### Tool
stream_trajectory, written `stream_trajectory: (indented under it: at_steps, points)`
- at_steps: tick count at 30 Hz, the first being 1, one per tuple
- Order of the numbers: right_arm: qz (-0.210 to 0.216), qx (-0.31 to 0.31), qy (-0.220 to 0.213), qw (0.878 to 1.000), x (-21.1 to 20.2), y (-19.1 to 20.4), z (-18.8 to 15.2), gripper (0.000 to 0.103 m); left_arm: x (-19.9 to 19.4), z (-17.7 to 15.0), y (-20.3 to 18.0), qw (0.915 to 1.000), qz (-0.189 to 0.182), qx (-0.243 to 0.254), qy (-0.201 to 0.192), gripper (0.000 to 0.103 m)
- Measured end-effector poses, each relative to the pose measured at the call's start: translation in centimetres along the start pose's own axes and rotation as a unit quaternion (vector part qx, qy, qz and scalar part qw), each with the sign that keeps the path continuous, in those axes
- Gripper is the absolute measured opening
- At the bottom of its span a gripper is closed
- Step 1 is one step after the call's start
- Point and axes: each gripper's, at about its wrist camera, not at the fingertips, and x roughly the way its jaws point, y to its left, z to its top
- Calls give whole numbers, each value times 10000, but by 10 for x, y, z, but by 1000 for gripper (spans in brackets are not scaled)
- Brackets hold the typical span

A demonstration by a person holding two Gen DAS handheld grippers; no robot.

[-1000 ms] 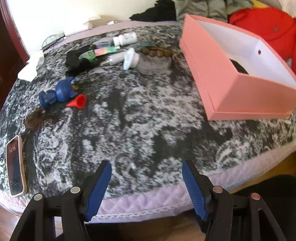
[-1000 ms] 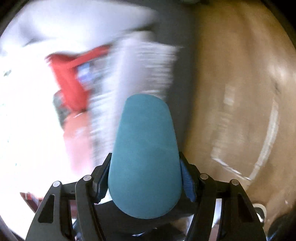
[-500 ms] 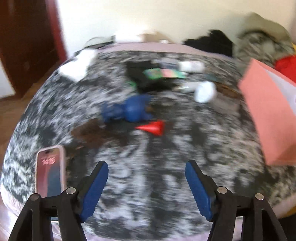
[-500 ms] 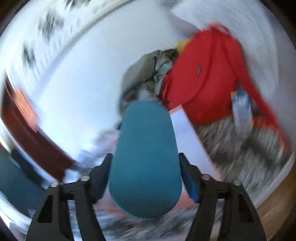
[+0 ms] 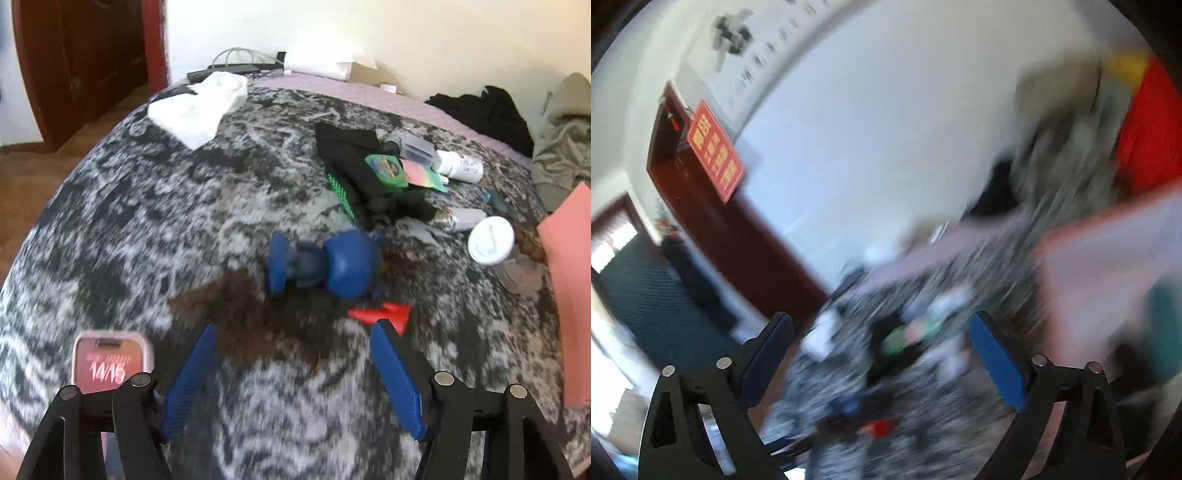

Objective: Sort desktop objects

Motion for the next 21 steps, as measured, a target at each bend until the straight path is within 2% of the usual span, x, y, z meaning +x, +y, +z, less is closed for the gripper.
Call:
stream_trajectory:
  at_steps: [2, 5, 9, 11, 14, 17, 21]
  points:
    - [-137, 268, 490, 9983, 39, -17, -19, 97, 14, 6, -6, 9999, 63, 18, 151, 74]
    - [-758, 215, 944, 9924, 82, -43, -38, 91, 41, 15, -8, 9988, -19, -132, 473, 74]
    - [-866, 179, 1262, 9881, 122, -68, -41, 89, 72, 22, -6, 9951, -162, -444, 865, 74]
    - [-883, 233, 1404, 9859, 138, -80, -42, 89, 81, 25, -10, 9946, -156, -449, 921, 74]
    - [-945, 409, 1623, 9814, 160, -97, -43, 89, 92, 31, -17, 9946, -169, -461, 910, 82]
    - [-987, 568, 1833, 9764, 182, -117, -52, 89, 102, 37, -25, 9944, -214, -394, 962, 85]
    - [-1152, 143, 1788, 9770, 191, -112, -54, 89, 105, 40, -38, 9952, 88, -129, 961, 87]
